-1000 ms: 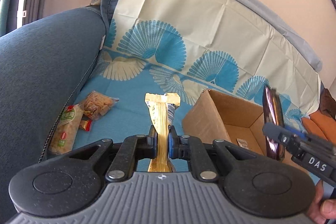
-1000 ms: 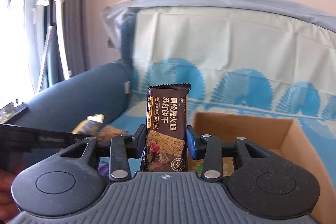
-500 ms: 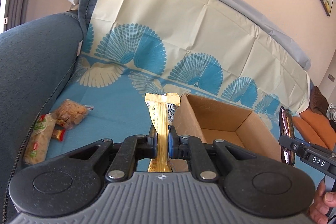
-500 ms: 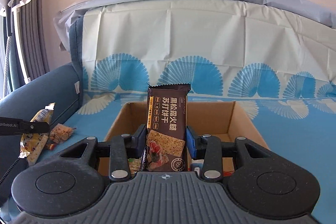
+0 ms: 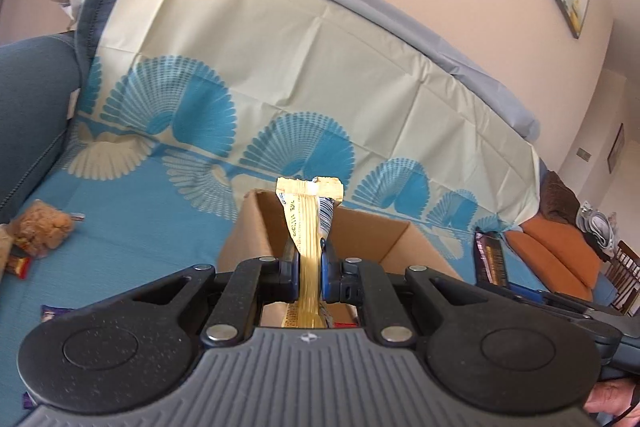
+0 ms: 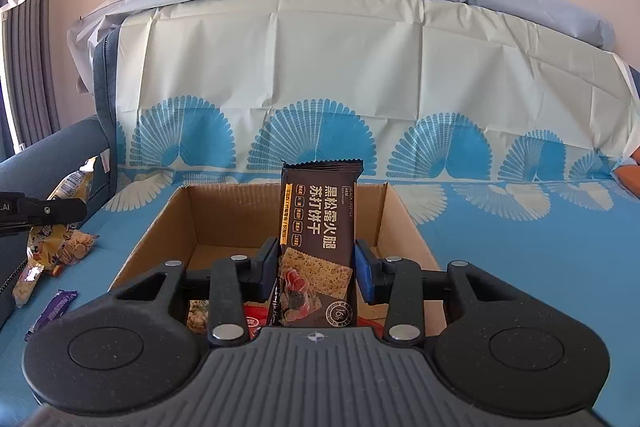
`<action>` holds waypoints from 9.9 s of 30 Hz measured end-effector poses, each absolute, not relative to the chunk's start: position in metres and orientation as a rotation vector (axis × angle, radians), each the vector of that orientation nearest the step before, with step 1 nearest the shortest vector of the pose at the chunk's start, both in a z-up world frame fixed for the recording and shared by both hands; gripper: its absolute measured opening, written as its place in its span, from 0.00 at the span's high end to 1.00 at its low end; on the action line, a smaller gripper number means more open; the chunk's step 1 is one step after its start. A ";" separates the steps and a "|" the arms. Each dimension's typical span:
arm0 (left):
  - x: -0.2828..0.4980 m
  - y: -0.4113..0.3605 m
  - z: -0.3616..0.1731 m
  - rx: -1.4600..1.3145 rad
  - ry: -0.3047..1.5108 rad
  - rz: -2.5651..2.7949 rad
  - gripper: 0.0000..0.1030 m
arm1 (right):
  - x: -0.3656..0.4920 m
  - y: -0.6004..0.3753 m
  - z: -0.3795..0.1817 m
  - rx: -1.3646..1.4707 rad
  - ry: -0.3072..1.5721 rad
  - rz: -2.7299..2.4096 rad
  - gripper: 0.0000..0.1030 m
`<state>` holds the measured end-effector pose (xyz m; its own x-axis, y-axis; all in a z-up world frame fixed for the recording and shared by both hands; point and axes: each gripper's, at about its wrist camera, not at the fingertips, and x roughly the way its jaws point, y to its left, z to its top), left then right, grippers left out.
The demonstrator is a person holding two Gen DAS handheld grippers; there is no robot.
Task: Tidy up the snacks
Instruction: 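Carry the yellow packet in the left tool while the right tool carries the cracker bar over the box, then open the left tool over the box while the right tool opens to drop the cracker bar, then move both open tools back from the box to the remaining snacks, then close the right tool on the purple Alpenliebe bar while the left tool grips the white-green bread bag, then lift the purple bar with the right tool while the left tool lifts the bread bag, then carry the bread bag in the left tool while the right tool carries the purple bar over the box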
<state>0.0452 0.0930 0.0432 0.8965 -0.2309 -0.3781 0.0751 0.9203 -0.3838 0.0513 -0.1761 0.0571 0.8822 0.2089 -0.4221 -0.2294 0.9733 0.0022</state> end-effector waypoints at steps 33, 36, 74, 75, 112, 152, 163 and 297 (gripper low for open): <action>0.047 0.048 0.034 -0.316 0.430 -0.349 0.90 | 0.054 -0.169 0.054 -0.096 0.437 0.231 0.60; 0.047 0.048 0.033 -0.314 0.428 -0.352 0.90 | 0.054 -0.168 0.054 -0.097 0.434 0.231 0.60; 0.031 0.061 0.035 -0.254 0.382 -0.263 0.49 | 0.055 -0.142 0.050 -0.094 0.442 0.184 0.35; 0.028 0.066 0.036 -0.246 0.382 -0.242 0.47 | 0.053 -0.137 0.051 -0.090 0.439 0.187 0.35; 0.049 0.277 0.000 -0.168 0.796 0.296 0.79 | 0.043 0.107 -0.024 -0.014 0.848 0.681 0.52; 0.055 0.263 -0.023 -0.272 0.883 0.234 0.71 | 0.055 0.087 -0.047 -0.166 0.986 0.602 0.75; 0.028 0.278 -0.043 -0.519 1.046 0.263 0.69 | 0.051 0.070 -0.044 -0.166 1.012 0.614 0.72; 0.085 0.001 0.045 -0.123 0.438 -0.186 0.62 | 0.077 -0.189 0.058 0.133 0.394 0.128 0.86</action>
<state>0.0848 0.0010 0.0454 0.8889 -0.2048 -0.4098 0.1518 0.9756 -0.1584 0.0775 -0.1888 0.0582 0.9154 0.1498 -0.3736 -0.0981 0.9832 0.1538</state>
